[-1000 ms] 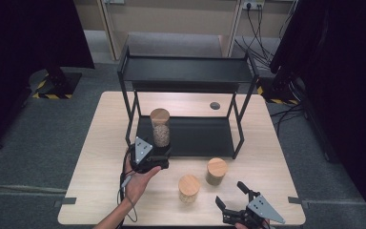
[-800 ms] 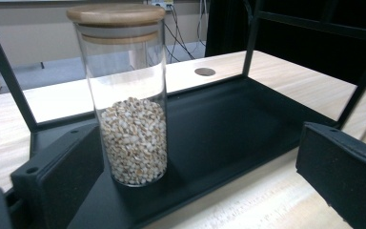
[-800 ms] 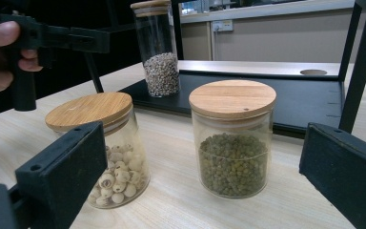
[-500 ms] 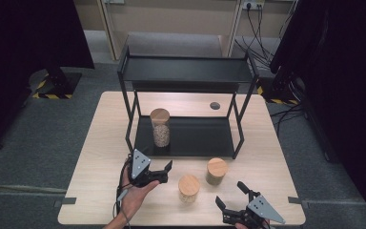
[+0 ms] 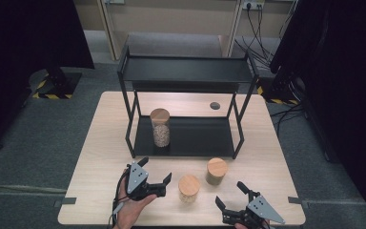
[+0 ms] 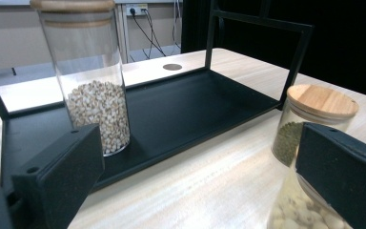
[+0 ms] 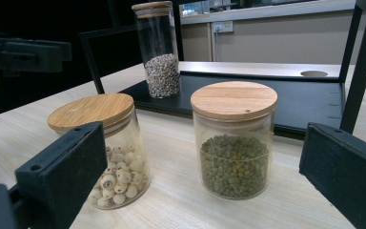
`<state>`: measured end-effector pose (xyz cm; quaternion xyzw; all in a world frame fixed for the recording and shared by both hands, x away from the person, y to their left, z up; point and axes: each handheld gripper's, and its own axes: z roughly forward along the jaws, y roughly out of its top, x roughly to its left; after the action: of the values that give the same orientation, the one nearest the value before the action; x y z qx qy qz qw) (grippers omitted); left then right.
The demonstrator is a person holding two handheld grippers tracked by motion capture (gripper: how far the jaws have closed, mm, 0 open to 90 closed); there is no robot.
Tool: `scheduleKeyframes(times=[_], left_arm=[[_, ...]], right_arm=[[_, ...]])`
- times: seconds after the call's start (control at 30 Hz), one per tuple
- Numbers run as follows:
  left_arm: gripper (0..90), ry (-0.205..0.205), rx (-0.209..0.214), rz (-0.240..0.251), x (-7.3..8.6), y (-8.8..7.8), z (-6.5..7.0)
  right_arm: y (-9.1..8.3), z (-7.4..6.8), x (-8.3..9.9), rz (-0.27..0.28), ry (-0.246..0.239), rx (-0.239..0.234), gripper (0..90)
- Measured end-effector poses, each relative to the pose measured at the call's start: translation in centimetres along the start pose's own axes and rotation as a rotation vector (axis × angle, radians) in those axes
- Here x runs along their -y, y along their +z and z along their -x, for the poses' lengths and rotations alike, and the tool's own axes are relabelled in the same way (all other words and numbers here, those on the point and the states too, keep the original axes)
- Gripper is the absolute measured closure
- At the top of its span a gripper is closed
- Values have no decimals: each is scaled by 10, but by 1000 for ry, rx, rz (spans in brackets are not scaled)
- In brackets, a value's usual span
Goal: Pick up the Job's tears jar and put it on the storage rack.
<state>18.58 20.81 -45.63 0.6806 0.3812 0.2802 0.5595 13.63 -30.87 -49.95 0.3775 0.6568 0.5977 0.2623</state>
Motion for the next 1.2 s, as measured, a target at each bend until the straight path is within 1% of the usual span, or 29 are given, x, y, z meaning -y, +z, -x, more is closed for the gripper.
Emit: scheduleKeyframes(times=[0.27,0.4,0.57,0.73,0.8,0.9,1.0,1.1,1.2], left_arm=[[18,8,18,-2,10,-14,4],[17,8,27,-1,14,-18,5],[17,23,37,10,23,-25,9],[17,18,53,7,29,-29,10],[17,18,57,1,30,-31,10],[17,18,56,2,31,-33,10],[17,31,53,8,35,-34,13],[17,20,57,10,39,-35,13],[15,28,48,19,42,-37,14]], right_arm=[[0,0,0,0,-1,0,24],[0,0,0,0,-1,0,24],[0,-1,0,0,-2,-1,24],[0,0,0,1,-2,0,24],[0,-1,0,0,-2,0,24],[1,-1,0,-1,-2,-1,24],[1,-1,0,-1,-4,-2,24],[0,-1,0,0,-7,-2,24],[0,-1,0,3,-10,-4,24]])
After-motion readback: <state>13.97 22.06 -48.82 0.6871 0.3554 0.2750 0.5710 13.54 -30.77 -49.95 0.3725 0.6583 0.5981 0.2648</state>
